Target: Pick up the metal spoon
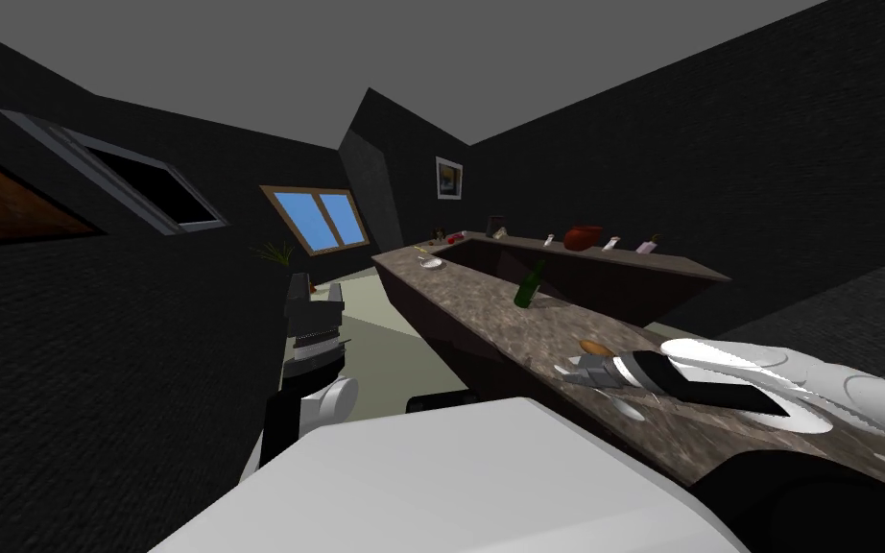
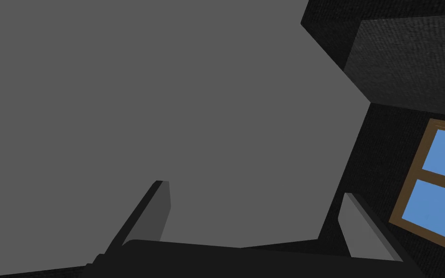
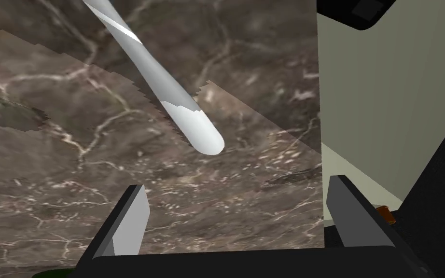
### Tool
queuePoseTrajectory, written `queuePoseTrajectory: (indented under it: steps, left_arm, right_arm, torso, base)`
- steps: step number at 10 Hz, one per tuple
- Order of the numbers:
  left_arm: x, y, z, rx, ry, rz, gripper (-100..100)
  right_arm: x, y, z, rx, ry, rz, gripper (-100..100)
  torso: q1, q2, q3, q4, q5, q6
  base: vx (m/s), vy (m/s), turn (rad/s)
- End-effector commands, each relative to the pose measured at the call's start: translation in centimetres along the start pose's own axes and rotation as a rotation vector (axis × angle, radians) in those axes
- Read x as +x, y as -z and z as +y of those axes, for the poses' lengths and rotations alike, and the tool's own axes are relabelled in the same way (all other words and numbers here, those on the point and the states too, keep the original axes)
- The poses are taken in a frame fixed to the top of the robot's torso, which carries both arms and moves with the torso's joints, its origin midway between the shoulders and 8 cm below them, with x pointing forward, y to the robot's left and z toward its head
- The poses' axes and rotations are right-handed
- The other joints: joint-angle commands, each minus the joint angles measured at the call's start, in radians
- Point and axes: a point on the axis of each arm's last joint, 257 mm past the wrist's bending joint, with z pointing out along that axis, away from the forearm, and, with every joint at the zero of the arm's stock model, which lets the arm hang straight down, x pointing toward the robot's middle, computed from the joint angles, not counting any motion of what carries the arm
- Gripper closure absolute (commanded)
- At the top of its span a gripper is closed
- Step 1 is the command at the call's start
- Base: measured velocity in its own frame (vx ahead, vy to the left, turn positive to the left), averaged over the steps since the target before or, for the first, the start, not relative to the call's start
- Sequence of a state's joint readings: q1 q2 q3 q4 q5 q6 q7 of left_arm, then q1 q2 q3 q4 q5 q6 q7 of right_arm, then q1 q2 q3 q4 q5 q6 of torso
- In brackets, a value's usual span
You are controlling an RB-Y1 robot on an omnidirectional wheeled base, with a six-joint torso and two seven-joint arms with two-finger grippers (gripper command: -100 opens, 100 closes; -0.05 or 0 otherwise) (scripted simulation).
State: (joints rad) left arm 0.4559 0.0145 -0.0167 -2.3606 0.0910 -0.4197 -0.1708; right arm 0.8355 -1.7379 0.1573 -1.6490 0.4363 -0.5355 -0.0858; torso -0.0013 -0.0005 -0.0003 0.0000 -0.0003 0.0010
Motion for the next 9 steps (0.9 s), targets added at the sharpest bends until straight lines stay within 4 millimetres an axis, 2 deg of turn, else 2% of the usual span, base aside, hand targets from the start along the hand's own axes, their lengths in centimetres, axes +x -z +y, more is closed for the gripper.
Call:
queuePoseTrajectory:
  steps: [1, 3, 4, 5, 6, 7, 8, 9]
  left_arm:
    - [0.0, 0.0, 0.0, 0.0, 0.0, 0.0, 0]
    - [0.0, 0.0, 0.0, 0.0, 0.0, 0.0, 0]
    - [0.0, 0.0, 0.0, 0.0, 0.0, 0.0, 0]
    - [0.0, 0.0, 0.0, 0.0, 0.0, 0.0, 0]
    - [0.0, 0.0, 0.0, 0.0, 0.0, 0.0, 0]
    - [0.0, 0.0, 0.0, 0.0, 0.0, 0.0, 0]
    - [0.0, 0.0, 0.0, 0.0, 0.0, 0.0, 0]
    - [0.0, 0.0, 0.0, 0.0, 0.0, 0.0, 0]
  right_arm:
    - [2.7, 0.8, -0.6, 0.007, 0.01, 0.078, -100]
    - [5.3, 1.7, -1.0, 0.007, 0.016, 0.156, -100]
    - [5.3, 1.7, -1.0, 0.007, 0.016, 0.156, -100]
    - [7.1, 2.4, -1.0, -0.001, 0.018, 0.209, -100]
    - [6.4, 2.1, -0.8, 0.001, 0.014, 0.184, -100]
    - [6.5, 2.1, -0.8, 0.001, 0.016, 0.187, 0]
    - [7.7, 1.9, -0.6, 0.006, 0.004, 0.186, -100]
    - [8.5, 1.7, -0.4, 0.009, -0.004, 0.185, -100]
  torso:
    - [0.0, 0.0, 0.0, 0.0, 0.0, 0.0]
    - [-0.001, 0.0, 0.0, 0.0, -0.001, 0.001]
    - [0.0, 0.001, 0.0, 0.0, 0.0, 0.001]
    - [0.001, 0.001, 0.001, 0.0, 0.0, 0.001]
    - [0.001, 0.002, 0.001, 0.0, 0.0, 0.001]
    - [0.001, 0.002, 0.001, 0.001, 0.0, 0.001]
    - [0.002, 0.002, 0.001, 0.001, 0.0, 0.001]
    - [0.002, 0.001, 0.001, 0.0, 0.0, 0.001]
  base:
    - [0.015, -0.036, 0.145]
    - [0.014, -0.032, 0.062]
    - [0.0, -0.012, 0.028]
    - [-0.009, -0.012, 0.054]
    - [-0.006, -0.006, 0.016]
    - [0.0, 0.0, 0.0]
    - [0.016, 0.005, 0.085]
    - [0.02, 0.009, 0.08]
